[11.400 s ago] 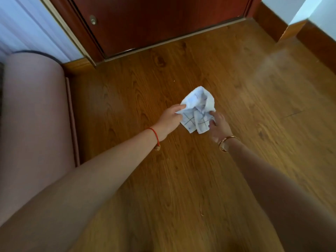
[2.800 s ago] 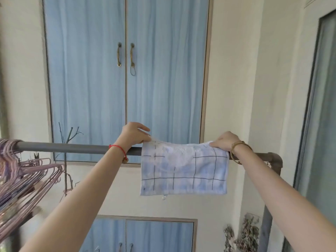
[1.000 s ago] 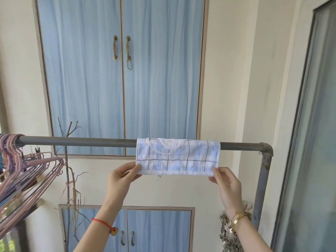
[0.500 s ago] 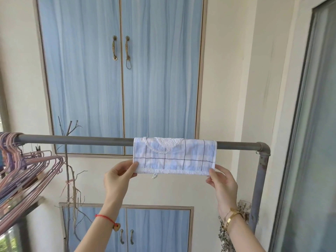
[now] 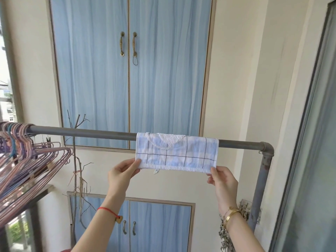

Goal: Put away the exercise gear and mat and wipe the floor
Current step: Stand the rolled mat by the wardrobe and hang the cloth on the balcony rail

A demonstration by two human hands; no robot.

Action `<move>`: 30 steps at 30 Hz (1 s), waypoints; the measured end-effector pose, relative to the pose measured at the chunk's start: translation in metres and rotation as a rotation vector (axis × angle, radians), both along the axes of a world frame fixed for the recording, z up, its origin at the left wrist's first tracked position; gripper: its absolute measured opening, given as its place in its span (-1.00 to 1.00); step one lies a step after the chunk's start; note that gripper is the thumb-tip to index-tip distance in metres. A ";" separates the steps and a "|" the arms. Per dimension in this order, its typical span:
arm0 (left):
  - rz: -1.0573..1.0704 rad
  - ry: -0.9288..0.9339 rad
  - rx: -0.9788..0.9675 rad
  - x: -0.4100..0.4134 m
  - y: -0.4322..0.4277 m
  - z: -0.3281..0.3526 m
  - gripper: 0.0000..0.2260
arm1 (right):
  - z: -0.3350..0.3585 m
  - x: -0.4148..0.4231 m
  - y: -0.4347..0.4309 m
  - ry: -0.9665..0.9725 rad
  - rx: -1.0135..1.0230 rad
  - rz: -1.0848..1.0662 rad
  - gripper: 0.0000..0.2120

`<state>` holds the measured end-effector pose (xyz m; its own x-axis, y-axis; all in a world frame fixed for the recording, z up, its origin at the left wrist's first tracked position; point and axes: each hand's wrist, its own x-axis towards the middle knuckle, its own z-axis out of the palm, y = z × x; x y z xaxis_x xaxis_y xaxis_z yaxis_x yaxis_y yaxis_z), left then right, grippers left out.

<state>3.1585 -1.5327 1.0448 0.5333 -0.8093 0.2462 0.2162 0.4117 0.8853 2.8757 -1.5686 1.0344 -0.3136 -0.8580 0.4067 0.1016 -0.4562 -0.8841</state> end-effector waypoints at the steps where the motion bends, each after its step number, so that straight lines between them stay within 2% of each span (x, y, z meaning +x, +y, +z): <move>1: 0.020 -0.006 0.001 -0.001 0.000 0.000 -0.82 | 0.000 0.000 0.001 0.014 -0.004 -0.010 -0.92; 6: 0.099 -0.103 -0.003 -0.005 0.008 0.000 -0.94 | 0.002 -0.002 0.006 0.100 -0.016 -0.048 -0.91; 9: 0.099 -0.135 0.019 -0.006 0.012 0.003 -0.94 | 0.004 0.000 0.008 0.137 -0.001 -0.072 -0.89; 14: 0.060 -0.119 0.046 -0.009 0.024 0.009 -0.93 | 0.002 -0.001 0.012 0.059 0.076 0.000 -0.95; 20: 0.028 -0.123 0.131 -0.001 0.051 -0.002 -0.70 | -0.011 -0.003 0.036 -0.038 0.182 0.028 -0.83; 30: -0.121 -0.189 0.037 0.003 0.142 0.025 -0.86 | 0.021 0.010 0.138 -0.046 0.074 0.005 -0.82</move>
<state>3.1616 -1.3910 1.0695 0.3792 -0.8748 0.3016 0.0912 0.3597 0.9286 2.8853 -1.4304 1.0558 -0.3259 -0.8868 0.3276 0.1448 -0.3893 -0.9097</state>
